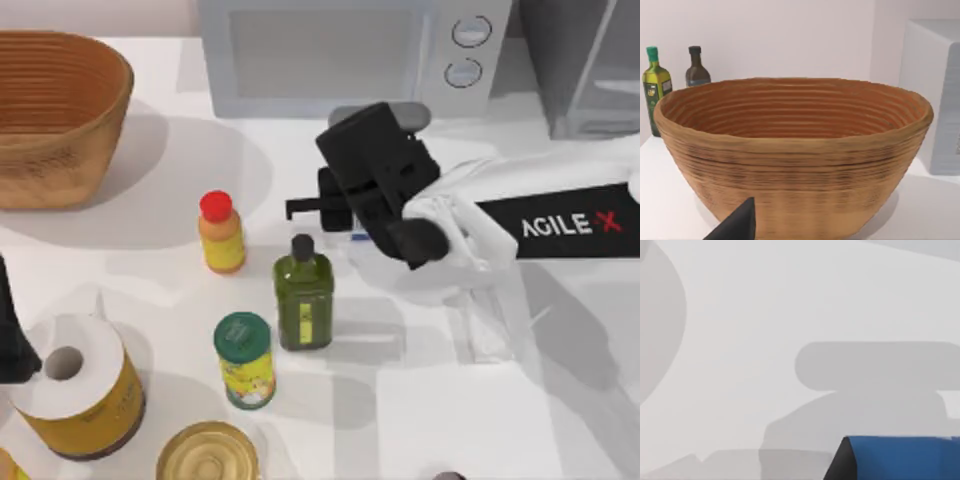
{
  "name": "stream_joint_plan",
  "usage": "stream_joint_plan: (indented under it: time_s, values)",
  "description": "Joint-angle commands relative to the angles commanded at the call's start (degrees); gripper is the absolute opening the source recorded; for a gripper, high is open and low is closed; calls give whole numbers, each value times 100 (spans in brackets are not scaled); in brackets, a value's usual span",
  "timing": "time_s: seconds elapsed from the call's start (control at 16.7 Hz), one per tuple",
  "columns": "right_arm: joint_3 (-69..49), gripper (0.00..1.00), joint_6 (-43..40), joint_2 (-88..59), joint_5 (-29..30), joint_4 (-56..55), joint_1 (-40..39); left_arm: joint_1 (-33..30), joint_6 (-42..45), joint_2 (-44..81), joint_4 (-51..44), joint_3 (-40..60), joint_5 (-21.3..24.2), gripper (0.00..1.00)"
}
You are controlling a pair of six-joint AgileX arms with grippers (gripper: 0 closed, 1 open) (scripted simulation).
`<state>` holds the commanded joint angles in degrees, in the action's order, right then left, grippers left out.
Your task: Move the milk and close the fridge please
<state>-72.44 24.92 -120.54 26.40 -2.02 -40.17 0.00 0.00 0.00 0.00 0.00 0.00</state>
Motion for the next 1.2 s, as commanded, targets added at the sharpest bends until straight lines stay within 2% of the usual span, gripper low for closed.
stream_joint_plan:
  time_s: [0.48,0.84,1.2]
  values:
    - [-18,0,4,31,1,21,-9,0,0,0,0,0,0,100]
    - [-257,0,1,343,-4,590,-7,0,0,0,0,0,0,100]
    - [-183,0,-35,381,-14,520,57,0,0,0,0,0,0,100]
